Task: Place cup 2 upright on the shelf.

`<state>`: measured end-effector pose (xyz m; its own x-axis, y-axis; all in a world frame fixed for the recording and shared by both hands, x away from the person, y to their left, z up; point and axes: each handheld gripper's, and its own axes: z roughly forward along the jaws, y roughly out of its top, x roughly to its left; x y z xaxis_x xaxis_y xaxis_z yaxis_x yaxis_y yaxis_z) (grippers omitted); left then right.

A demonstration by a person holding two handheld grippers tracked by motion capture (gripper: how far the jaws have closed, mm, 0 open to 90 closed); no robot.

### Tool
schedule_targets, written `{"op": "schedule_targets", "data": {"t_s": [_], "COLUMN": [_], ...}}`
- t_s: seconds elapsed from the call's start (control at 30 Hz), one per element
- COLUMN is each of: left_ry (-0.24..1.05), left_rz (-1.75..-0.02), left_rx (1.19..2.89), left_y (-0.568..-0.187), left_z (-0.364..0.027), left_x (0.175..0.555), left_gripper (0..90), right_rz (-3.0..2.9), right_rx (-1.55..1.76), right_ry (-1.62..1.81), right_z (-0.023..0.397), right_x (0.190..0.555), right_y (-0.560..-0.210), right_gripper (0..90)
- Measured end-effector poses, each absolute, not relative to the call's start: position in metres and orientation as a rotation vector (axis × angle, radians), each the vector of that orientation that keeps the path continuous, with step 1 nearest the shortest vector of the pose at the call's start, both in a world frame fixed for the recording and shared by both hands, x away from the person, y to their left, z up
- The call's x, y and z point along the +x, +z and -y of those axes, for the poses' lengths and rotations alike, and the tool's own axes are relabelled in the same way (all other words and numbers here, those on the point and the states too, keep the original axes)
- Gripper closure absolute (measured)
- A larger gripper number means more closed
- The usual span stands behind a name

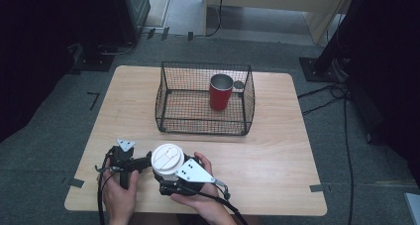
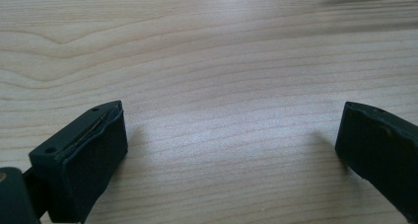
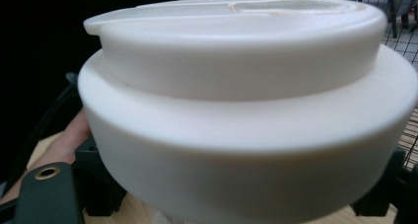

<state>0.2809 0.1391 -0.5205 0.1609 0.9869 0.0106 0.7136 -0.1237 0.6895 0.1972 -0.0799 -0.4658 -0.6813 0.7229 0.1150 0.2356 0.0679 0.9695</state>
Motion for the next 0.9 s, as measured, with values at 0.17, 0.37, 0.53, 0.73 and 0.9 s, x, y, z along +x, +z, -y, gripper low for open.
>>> {"op": "schedule_targets", "data": {"t_s": [0.17, 0.37, 0.53, 0.73, 0.9], "left_ry": [0.655, 0.655, 0.655, 0.654, 0.654], "left_rz": [-1.609, -1.609, -1.609, -1.61, -1.609], "left_rx": [1.9, 1.9, 1.9, 1.901, 1.901], "left_y": [-0.52, -0.52, -0.52, -0.52, -0.52], "left_z": [-0.139, -0.139, -0.139, -0.139, -0.139], "left_x": [0.281, 0.281, 0.281, 0.281, 0.281], "left_gripper": [0.1, 0.1, 0.1, 0.1, 0.1], "right_rz": [-1.911, -1.881, -1.857, -1.82, -1.795], "right_rx": [0.954, 0.937, 0.926, 0.914, 0.905], "right_ry": [1.682, 1.691, 1.695, 1.698, 1.693], "right_z": [0.084, 0.088, 0.09, 0.094, 0.096], "right_x": [0.197, 0.198, 0.2, 0.203, 0.207], "right_y": [-0.46, -0.456, -0.451, -0.441, -0.433], "right_gripper": [15.9, 15.9, 15.9, 15.9, 16.0]}}
